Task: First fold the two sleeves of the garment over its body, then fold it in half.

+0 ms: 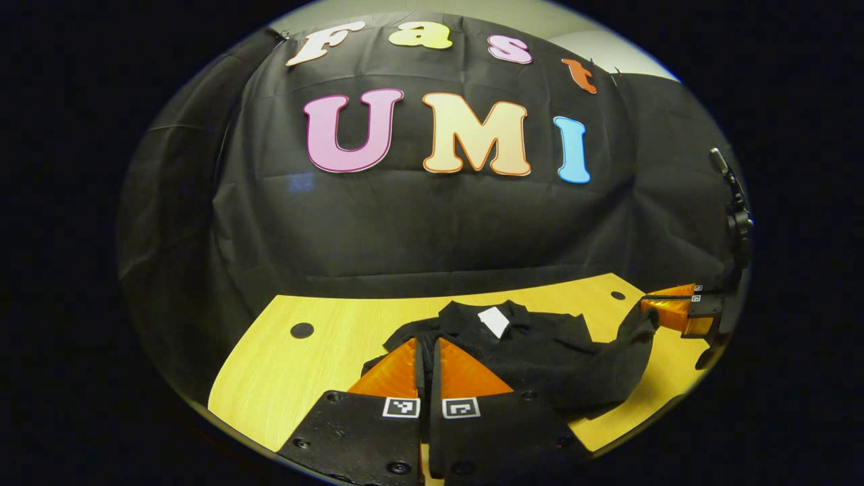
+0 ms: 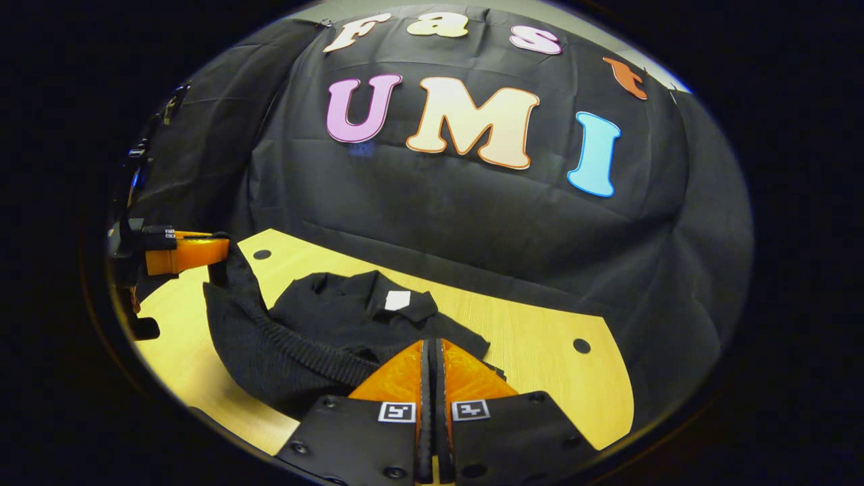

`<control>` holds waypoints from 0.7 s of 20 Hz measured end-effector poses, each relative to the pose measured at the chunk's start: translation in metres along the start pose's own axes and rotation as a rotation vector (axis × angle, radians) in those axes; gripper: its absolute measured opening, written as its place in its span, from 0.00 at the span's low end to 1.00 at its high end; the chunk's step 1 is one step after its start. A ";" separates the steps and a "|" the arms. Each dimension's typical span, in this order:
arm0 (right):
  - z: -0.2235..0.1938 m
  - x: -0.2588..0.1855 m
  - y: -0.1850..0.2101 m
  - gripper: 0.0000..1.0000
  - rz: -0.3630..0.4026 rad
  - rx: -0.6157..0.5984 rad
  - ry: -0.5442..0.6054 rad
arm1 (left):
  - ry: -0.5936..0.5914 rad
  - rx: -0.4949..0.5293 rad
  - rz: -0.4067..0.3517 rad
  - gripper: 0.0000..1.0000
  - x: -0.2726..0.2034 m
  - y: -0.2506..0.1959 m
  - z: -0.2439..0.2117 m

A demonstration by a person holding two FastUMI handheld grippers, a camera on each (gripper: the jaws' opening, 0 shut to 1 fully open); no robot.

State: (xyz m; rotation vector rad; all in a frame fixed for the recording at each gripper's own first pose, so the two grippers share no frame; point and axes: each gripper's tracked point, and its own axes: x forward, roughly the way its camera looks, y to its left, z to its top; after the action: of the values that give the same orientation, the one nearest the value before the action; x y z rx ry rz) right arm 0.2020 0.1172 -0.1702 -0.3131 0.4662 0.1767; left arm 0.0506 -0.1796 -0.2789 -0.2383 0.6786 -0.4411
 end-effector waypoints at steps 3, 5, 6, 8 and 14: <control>0.014 0.052 -0.010 0.05 0.004 -0.020 0.002 | 0.012 0.013 0.044 0.00 0.045 0.005 0.000; 0.015 0.086 -0.015 0.05 0.018 -0.019 0.022 | 0.026 0.030 0.064 0.00 0.073 0.006 -0.006; 0.014 0.102 -0.018 0.05 0.024 -0.017 0.034 | 0.032 0.041 0.070 0.00 0.086 0.007 -0.009; 0.010 0.131 -0.024 0.05 0.028 -0.010 0.053 | 0.025 0.061 0.085 0.00 0.110 0.008 -0.011; -0.021 0.181 -0.032 0.05 0.021 0.073 0.132 | 0.065 0.142 0.116 0.00 0.149 0.008 -0.036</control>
State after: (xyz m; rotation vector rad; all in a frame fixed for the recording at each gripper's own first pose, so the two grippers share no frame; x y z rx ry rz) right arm 0.3597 0.0977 -0.2641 -0.2494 0.6054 0.1596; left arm 0.1330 -0.2447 -0.3914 -0.0506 0.7171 -0.3849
